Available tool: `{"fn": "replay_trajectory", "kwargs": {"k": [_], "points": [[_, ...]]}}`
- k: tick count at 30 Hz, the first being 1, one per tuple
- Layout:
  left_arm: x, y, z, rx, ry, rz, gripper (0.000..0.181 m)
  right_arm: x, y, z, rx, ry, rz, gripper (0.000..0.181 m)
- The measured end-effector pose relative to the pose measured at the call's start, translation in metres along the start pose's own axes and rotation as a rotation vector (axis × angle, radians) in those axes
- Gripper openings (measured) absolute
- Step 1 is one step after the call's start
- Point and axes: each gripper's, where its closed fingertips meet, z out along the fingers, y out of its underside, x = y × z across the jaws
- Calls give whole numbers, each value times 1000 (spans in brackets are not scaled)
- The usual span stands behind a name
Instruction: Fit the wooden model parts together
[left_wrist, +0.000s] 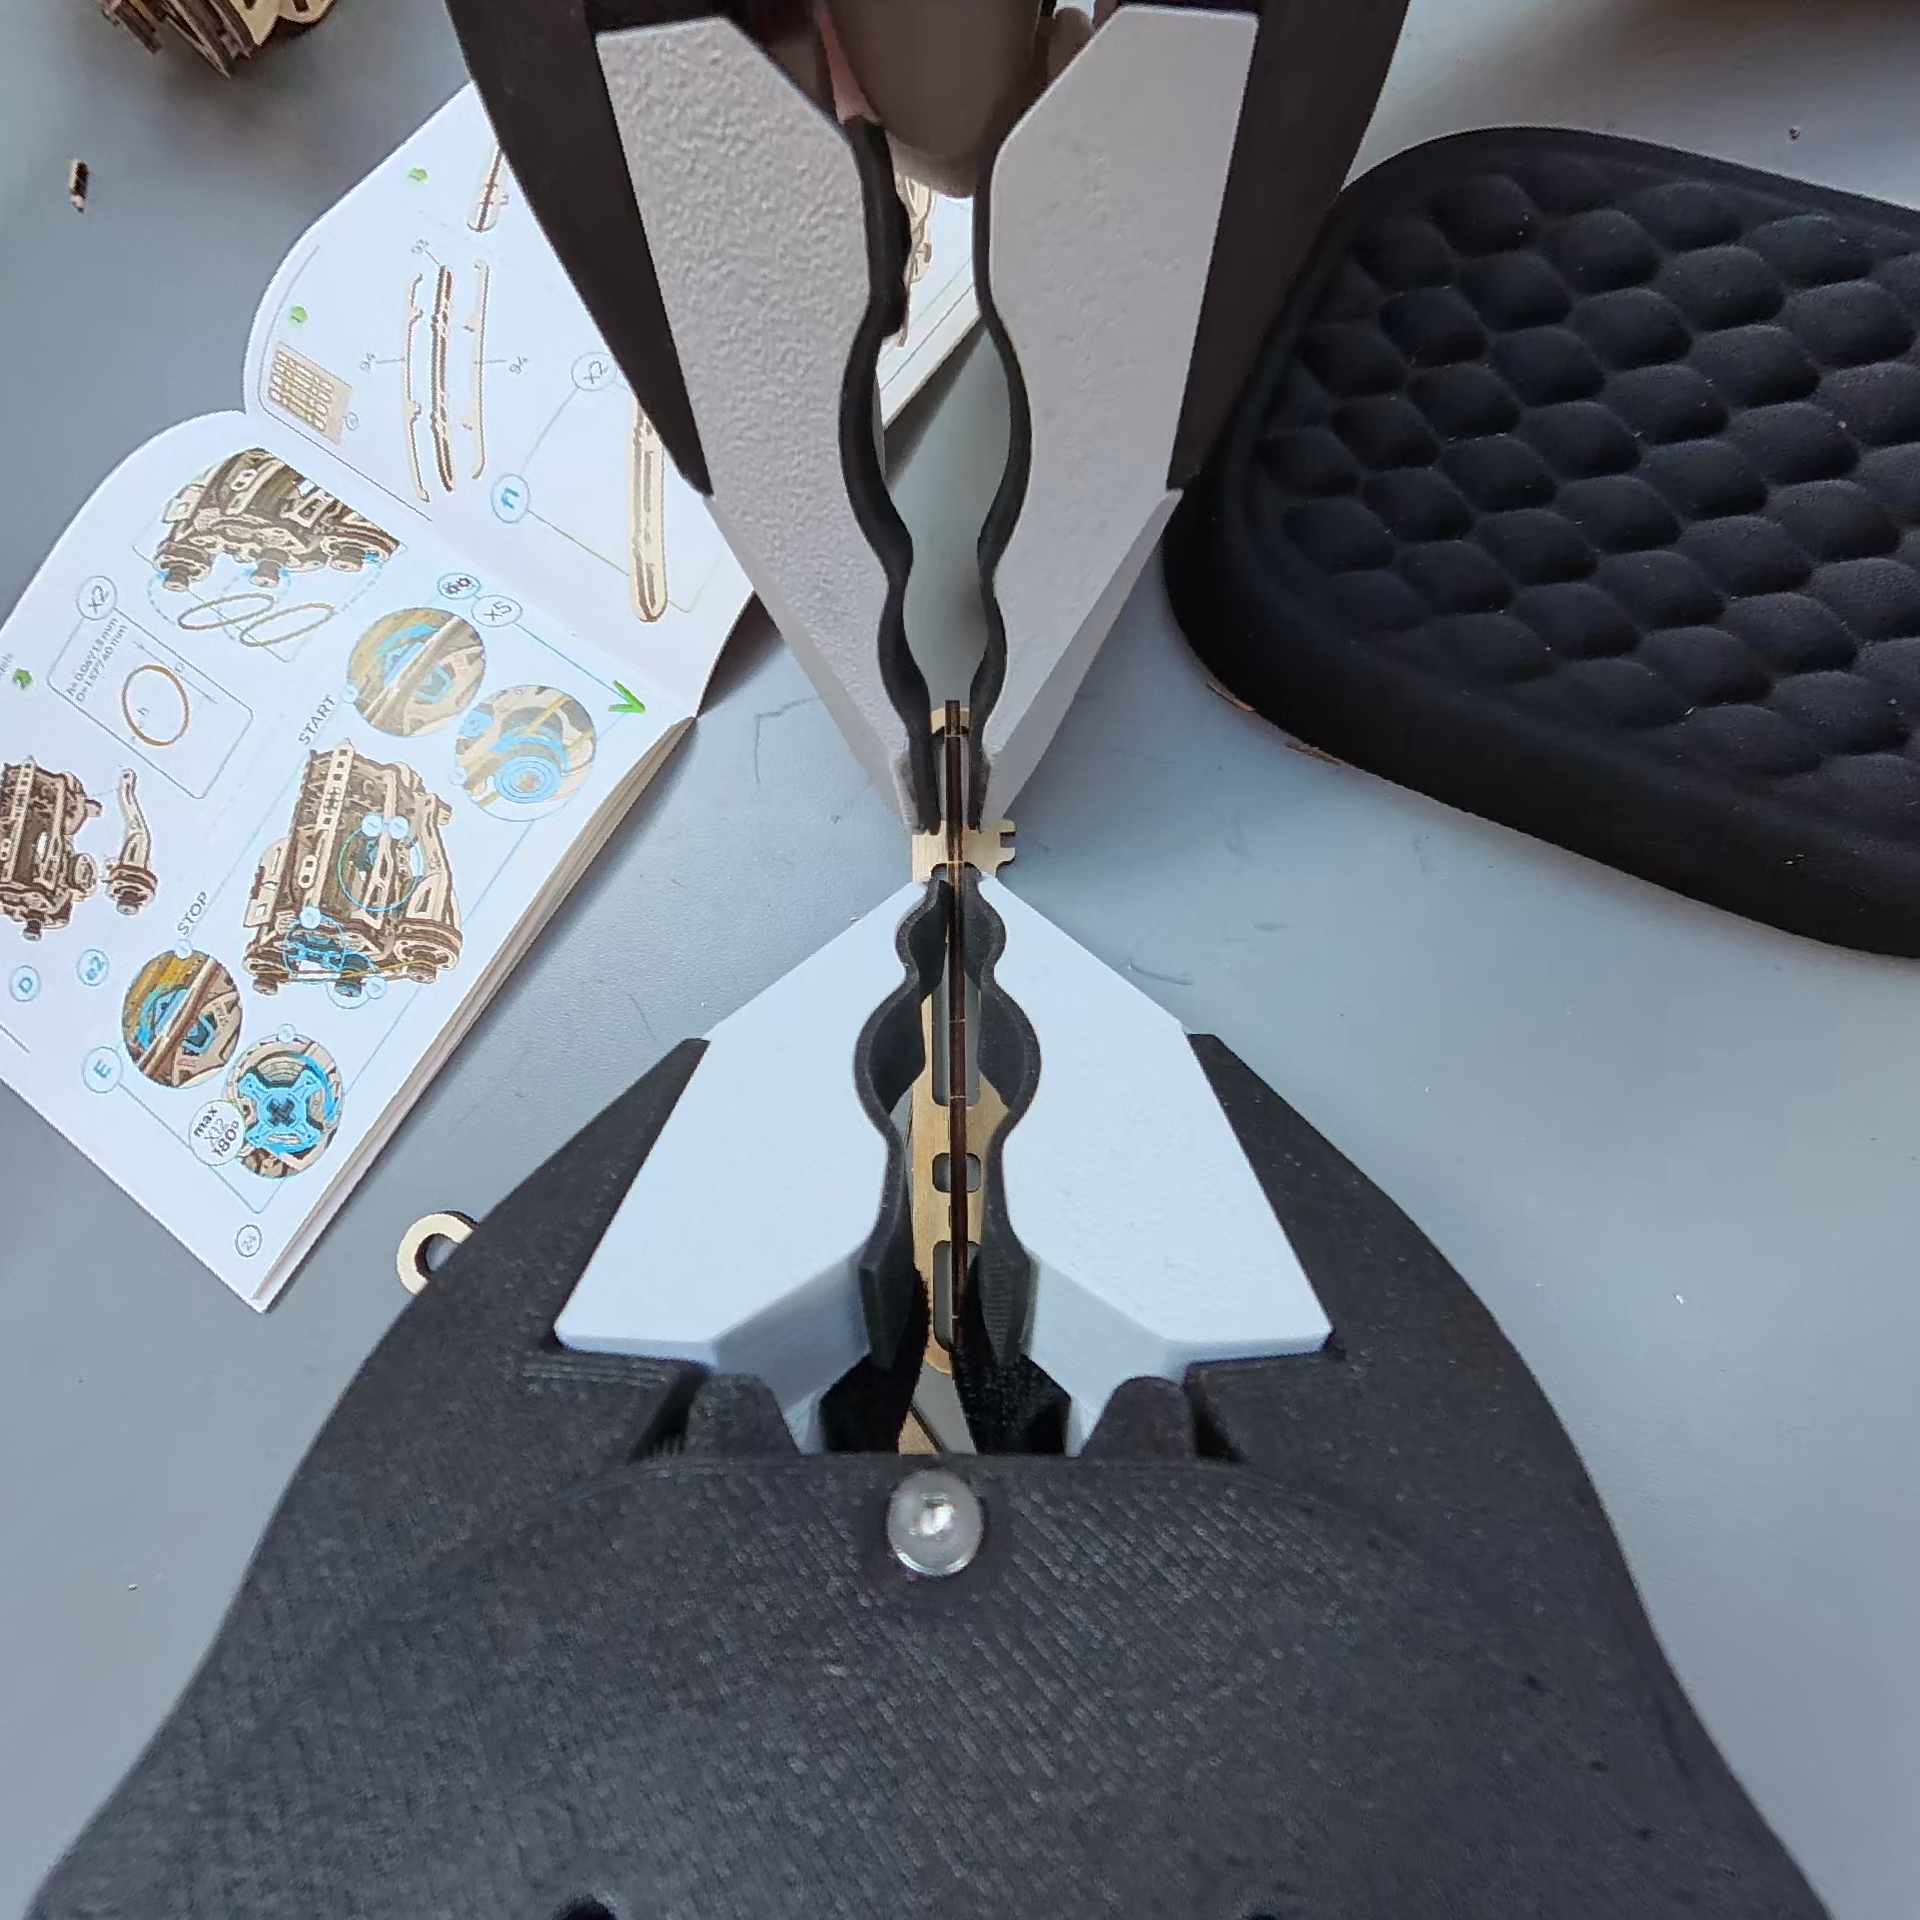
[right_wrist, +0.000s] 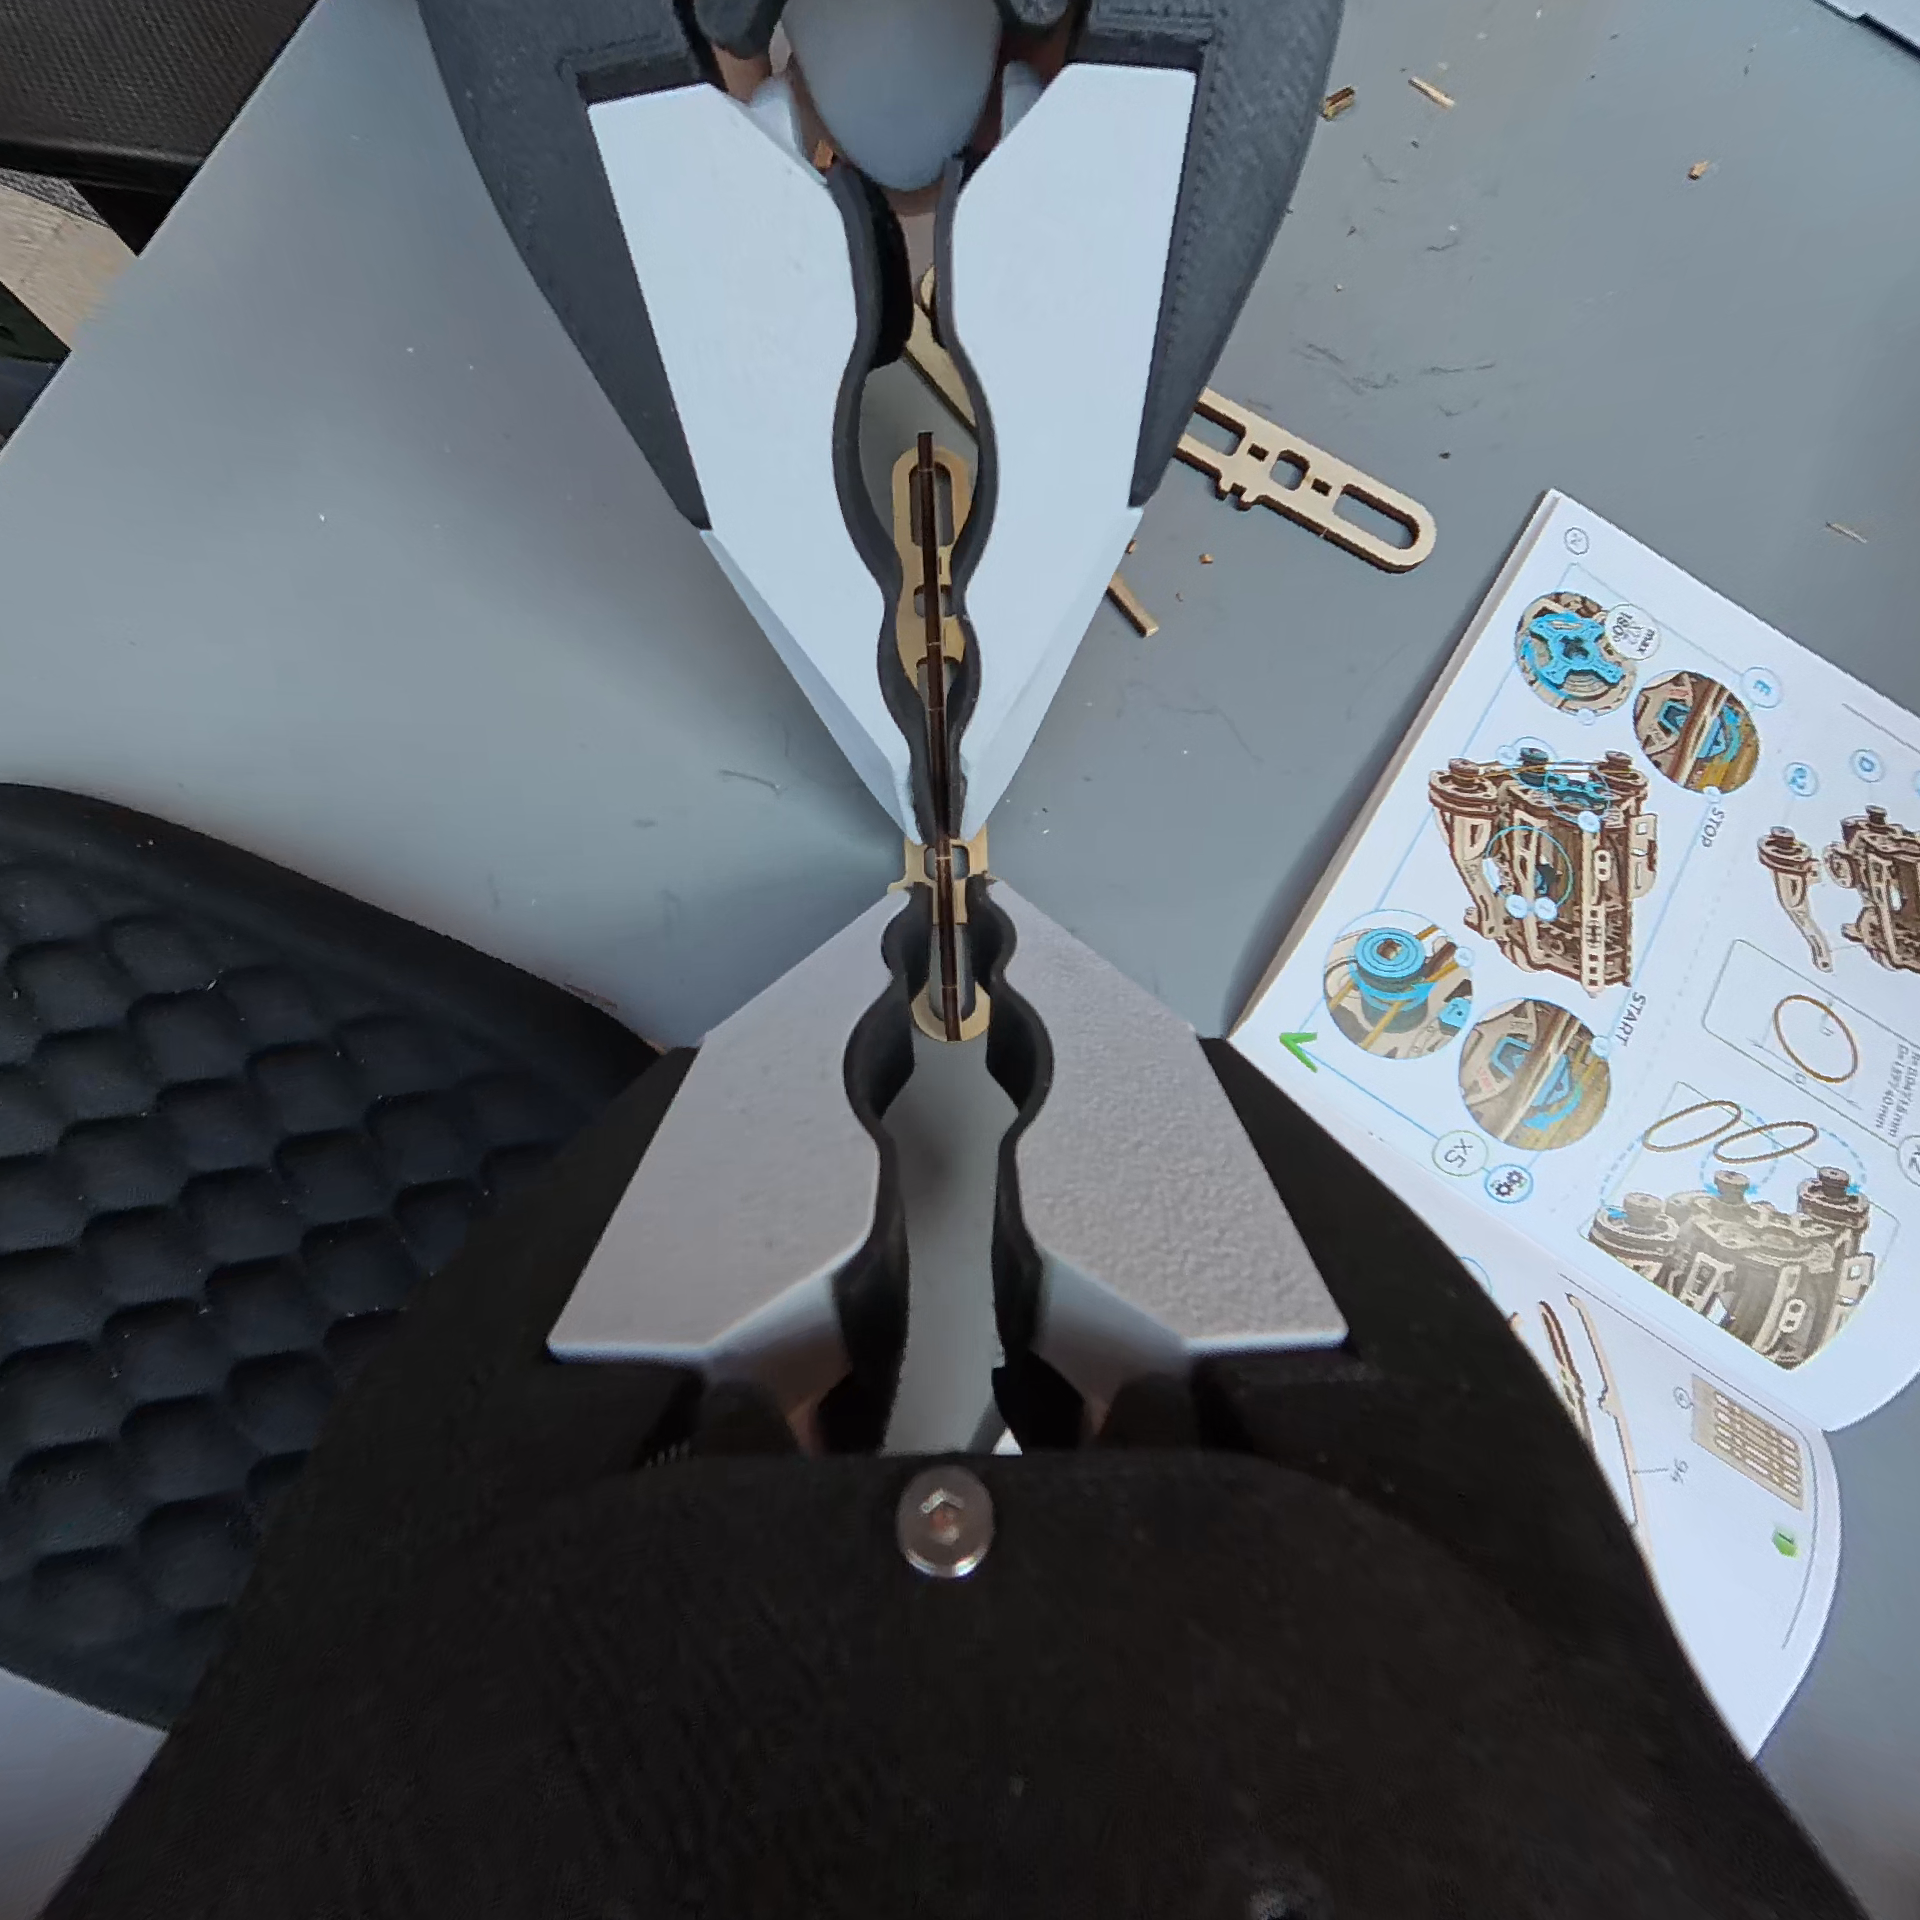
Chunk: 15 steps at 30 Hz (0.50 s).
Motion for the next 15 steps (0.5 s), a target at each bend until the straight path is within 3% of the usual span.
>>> {"fn": "replay_trajectory", "kwargs": {"k": [1,15], "points": [[0,0,0,-1,-1,1,0,-1,1,1,-4,-9,5,5],[0,0,1,-9,-33,37,1,-2,5,3,-24,-2,47,1]]}}
